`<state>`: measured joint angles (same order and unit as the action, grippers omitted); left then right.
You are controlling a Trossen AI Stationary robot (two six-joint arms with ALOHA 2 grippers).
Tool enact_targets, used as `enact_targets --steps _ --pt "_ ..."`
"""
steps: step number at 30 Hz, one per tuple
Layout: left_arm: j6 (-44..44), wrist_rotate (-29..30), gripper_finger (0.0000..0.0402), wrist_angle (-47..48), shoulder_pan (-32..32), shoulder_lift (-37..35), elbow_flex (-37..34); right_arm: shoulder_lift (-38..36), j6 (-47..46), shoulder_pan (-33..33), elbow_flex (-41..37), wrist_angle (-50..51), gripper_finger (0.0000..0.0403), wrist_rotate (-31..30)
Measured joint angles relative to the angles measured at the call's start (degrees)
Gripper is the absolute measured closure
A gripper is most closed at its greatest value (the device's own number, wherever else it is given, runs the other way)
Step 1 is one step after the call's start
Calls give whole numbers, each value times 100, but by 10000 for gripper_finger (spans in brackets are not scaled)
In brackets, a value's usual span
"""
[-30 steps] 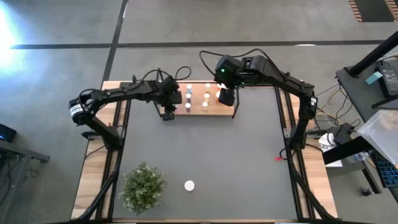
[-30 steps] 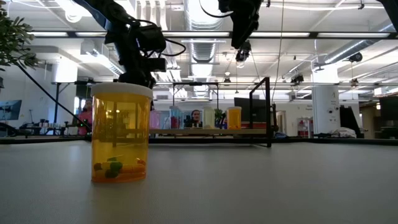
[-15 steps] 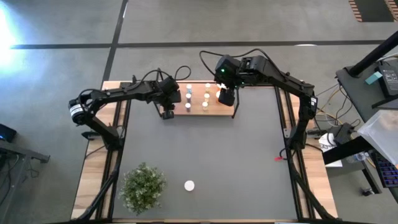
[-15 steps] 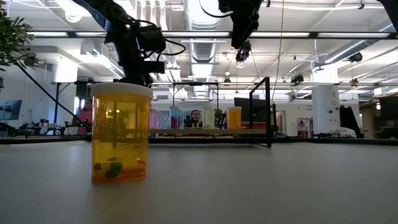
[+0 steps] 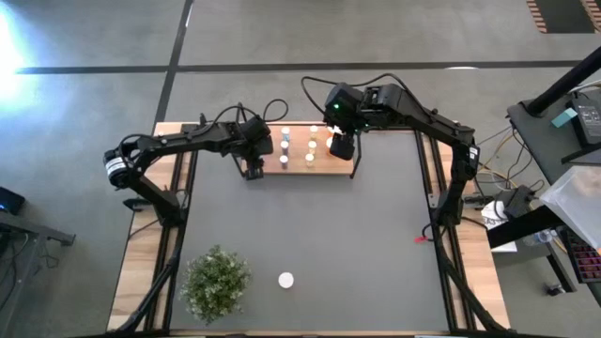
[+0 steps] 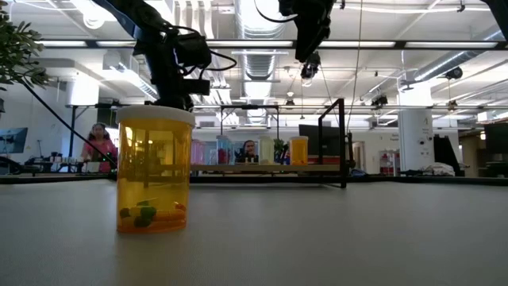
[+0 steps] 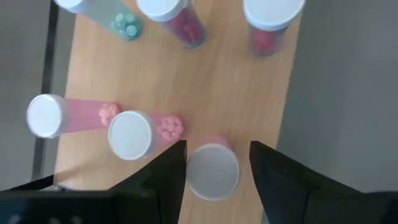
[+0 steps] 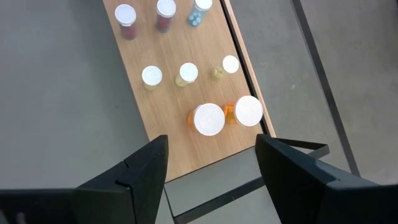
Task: Pick and place medicine bottles onto shelf by color
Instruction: Put the pink pill bottle on the shelf aligned with the other pink pill bottles
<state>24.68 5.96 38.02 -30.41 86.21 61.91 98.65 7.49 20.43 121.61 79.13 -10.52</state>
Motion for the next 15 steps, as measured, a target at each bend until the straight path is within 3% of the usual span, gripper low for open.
enact_targets --steps 15 --pt "-39 210 242 -2 0 0 12 0 0 -1 0 -1 170 0"
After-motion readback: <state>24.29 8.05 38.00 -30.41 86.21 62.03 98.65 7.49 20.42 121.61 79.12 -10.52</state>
